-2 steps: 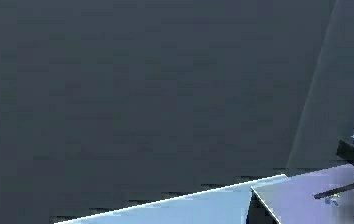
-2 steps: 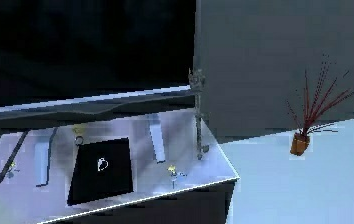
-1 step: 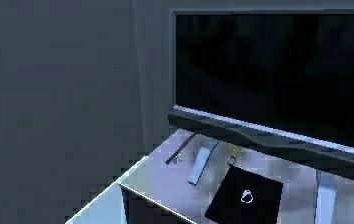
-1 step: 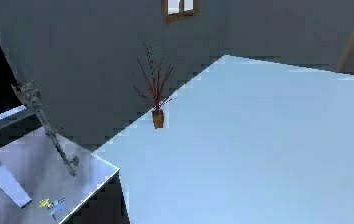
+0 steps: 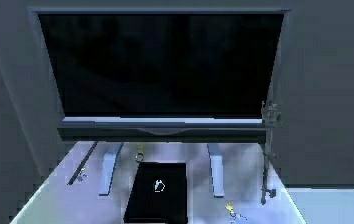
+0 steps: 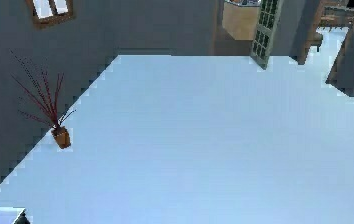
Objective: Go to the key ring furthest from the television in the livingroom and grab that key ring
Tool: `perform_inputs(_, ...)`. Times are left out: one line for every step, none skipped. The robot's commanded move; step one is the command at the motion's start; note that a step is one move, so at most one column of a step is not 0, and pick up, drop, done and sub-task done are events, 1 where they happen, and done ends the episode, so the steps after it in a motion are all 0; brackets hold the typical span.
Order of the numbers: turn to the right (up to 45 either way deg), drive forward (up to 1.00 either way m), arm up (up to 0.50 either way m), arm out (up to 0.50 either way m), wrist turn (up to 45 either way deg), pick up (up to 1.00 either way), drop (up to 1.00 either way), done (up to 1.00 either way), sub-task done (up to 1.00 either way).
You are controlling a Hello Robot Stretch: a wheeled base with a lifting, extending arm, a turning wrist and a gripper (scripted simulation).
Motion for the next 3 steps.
perform_inputs(0.0, 0.20, 0.00, 0.00, 0.0, 0.00, 0.00, 0.00, 0.00)
perform_inputs(-45.0, 0.00, 0.00, 0.00, 0.0, 0.00, 0.00, 0.00, 0.00)
perform_inputs(-15.0, 0.00, 0.00, 0.00, 0.0, 0.00, 0.00, 0.00, 0.00)
